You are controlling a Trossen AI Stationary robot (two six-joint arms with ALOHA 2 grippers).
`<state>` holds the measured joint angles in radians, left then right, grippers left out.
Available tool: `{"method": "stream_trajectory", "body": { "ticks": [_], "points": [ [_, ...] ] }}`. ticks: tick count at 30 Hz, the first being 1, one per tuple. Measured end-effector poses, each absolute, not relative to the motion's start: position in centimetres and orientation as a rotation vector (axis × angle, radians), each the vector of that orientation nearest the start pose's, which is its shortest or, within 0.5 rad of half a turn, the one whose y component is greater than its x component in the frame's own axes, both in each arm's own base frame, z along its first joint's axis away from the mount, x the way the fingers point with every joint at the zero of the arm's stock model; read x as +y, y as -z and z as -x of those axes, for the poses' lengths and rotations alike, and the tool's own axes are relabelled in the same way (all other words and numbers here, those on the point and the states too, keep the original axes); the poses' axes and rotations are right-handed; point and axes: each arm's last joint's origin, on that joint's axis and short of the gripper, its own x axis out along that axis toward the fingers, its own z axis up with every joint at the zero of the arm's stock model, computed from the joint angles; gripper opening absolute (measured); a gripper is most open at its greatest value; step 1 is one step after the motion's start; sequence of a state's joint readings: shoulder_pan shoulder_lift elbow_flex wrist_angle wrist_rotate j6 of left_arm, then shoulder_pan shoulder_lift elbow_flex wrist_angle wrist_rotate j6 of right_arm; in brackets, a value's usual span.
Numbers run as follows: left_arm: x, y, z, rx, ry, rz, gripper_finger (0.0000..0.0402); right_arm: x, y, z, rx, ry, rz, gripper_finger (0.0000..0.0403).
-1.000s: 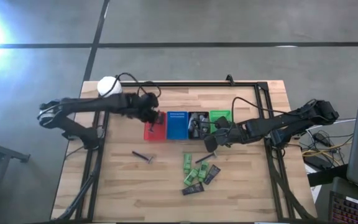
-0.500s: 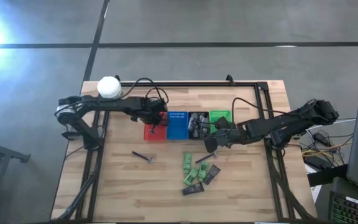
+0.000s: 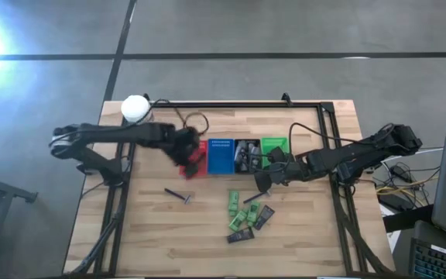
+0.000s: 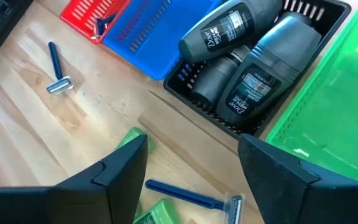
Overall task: Pick & Place Travel size toiletries
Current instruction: Put the blue razor into the red bin
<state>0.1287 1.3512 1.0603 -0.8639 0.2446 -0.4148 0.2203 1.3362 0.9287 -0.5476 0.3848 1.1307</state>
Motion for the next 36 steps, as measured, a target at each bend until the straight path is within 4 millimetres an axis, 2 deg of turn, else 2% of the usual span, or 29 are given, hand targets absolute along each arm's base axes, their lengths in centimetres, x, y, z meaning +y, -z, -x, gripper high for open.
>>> {"method": "stream_trajectory", "body": {
  "ticks": [2,4,6,9,12,16,20,26,30,36],
  "points": [
    [0.0,-26.6,-23.9,1.207,0.111,0.251,0.0226,4.7,-24.1,-25.8,0.708,0.629,-0.756,0.0251],
    [-2.2,-26.6,-22.9,1.254,0.247,-0.039,0.0223,4.7,-24.1,-25.8,0.708,0.629,-0.756,0.0255],
    [-3.8,-26.1,-22.7,1.270,0.278,-0.244,0.0222,4.7,-24.1,-25.8,0.708,0.630,-0.756,0.0257],
    [-5.6,-24.6,-23.3,1.249,0.298,-0.412,0.0222,4.7,-24.1,-25.8,0.708,0.631,-0.758,0.0260],
    [-6.3,-22.3,-23.9,1.258,0.337,-0.427,0.0222,4.7,-24.1,-25.8,0.705,0.636,-0.769,0.0260],
    [-6.3,-19.3,-23.9,1.359,0.346,-0.403,0.0222,4.7,-24.1,-25.8,0.696,0.649,-0.800,0.0250],
    [-6.3,-17.4,-23.6,1.413,0.356,-0.401,0.0218,4.7,-24.1,-25.8,0.694,0.652,-0.807,0.0240],
    [-6.2,-15.5,-23.2,1.396,0.353,-0.364,0.0201,4.7,-24.1,-25.8,0.687,0.660,-0.827,0.0233],
    [-6.1,-14.8,-22.8,1.388,0.352,-0.352,0.0164,4.7,-24.1,-25.8,0.687,0.662,-0.831,0.0242],
    [-6.0,-14.0,-22.5,1.382,0.321,-0.311,0.0076,4.7,-24.1,-25.8,0.687,0.662,-0.830,0.0256]
  ]
}}
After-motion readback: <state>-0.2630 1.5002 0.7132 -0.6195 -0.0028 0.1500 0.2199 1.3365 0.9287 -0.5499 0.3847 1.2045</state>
